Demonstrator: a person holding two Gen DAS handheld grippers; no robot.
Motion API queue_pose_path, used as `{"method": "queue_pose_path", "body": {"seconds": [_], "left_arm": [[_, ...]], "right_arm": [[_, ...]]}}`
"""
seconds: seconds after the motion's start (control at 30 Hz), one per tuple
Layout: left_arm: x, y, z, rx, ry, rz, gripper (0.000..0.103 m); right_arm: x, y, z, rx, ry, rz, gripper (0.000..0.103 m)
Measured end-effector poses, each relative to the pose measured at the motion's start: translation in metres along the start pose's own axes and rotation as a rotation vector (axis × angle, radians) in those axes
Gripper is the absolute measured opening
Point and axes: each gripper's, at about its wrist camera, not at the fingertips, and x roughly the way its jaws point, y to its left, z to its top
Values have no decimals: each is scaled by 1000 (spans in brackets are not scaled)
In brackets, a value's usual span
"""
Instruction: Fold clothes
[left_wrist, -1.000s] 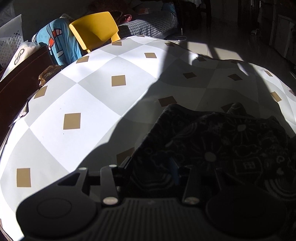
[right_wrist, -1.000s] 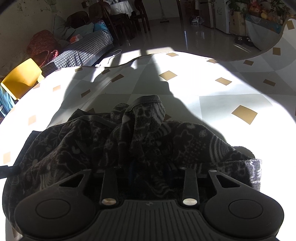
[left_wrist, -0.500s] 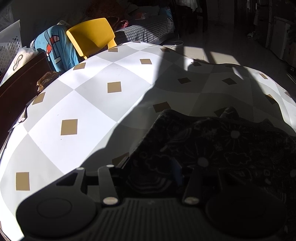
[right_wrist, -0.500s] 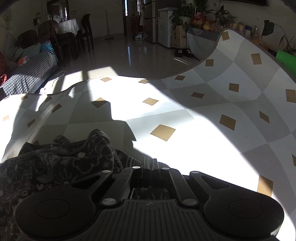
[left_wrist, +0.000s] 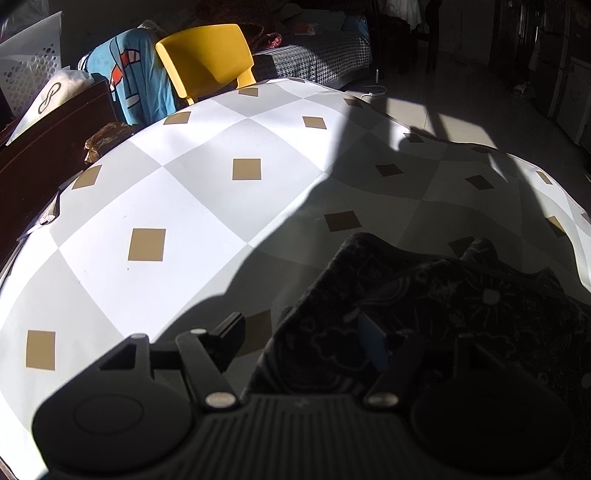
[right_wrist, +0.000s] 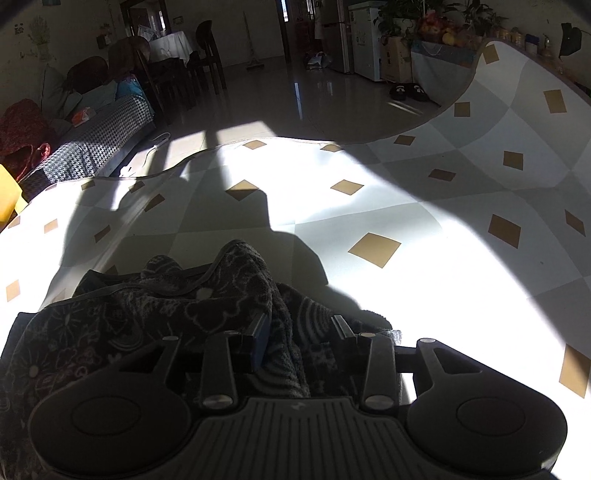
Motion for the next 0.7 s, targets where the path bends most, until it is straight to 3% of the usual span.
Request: {"method": "queue_pose_path", "body": {"seconds": [0.47,0.7], "left_arm": [[13,-5,-1,4,14,37,68],[18,-8,-2,3,17,17,68]], "right_arm": [[7,15,-4,-46,-6,-42,37],[8,15,-4,-56,-5,-47,39]]}}
